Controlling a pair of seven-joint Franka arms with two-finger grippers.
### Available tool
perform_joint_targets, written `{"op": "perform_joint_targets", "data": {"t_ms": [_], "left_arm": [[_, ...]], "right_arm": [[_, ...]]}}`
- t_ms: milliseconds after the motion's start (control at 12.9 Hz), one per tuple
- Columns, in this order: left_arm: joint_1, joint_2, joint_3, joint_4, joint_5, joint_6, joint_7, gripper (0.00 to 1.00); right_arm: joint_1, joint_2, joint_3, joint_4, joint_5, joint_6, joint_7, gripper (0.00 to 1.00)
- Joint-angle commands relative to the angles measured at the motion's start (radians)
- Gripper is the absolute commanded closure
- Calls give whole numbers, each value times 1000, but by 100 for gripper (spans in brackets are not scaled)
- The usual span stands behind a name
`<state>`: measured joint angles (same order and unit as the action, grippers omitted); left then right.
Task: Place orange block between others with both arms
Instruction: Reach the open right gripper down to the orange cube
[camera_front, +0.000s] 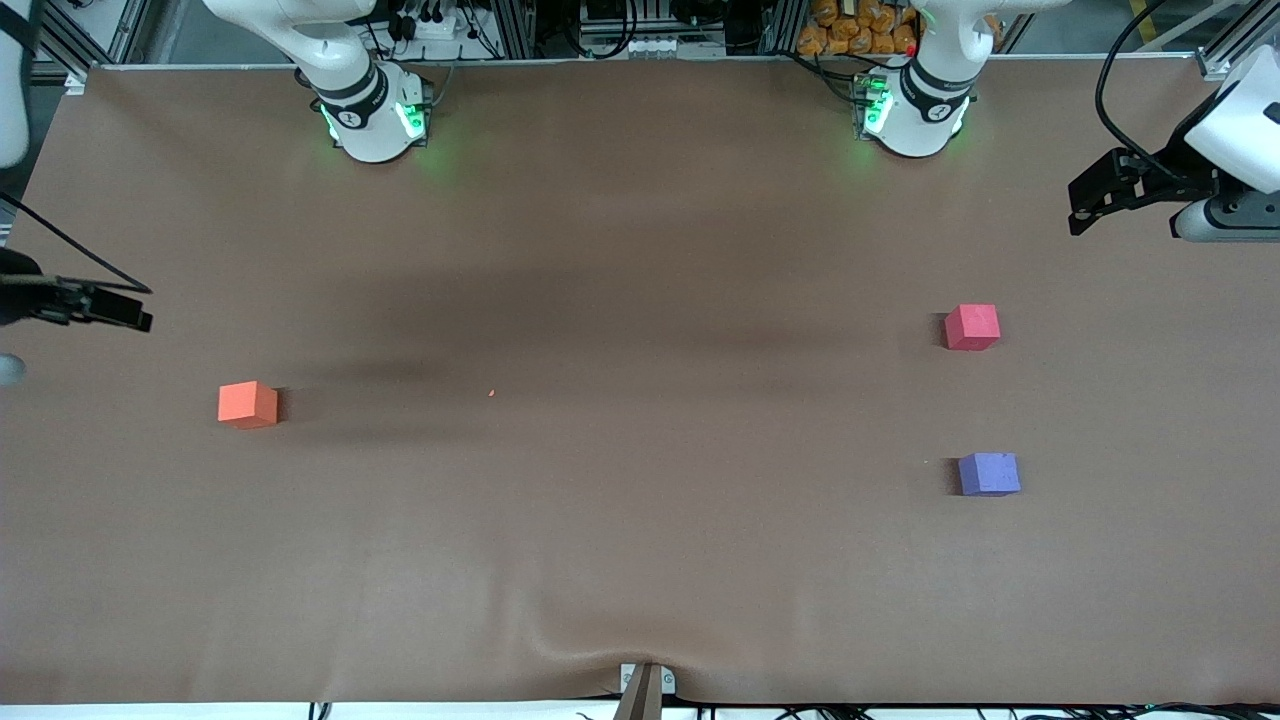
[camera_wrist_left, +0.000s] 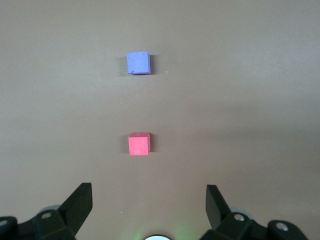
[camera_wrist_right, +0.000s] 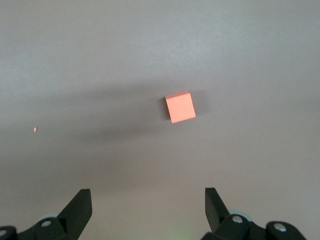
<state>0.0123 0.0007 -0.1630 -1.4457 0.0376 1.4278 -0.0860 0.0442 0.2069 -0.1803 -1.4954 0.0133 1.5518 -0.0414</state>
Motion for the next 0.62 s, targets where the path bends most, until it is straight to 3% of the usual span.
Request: {"op": "perform_joint_targets", "data": {"t_ms": [0,543], "left_arm": [[1,-8,-6,-2,-16,-7,-18,0],[-2,-4,-7,-4,-16,-7,-18,0]], "right_arm": [[0,51,1,-19,-9,42,20,0],[-16,144,1,-83,-7,197,-9,0]]}}
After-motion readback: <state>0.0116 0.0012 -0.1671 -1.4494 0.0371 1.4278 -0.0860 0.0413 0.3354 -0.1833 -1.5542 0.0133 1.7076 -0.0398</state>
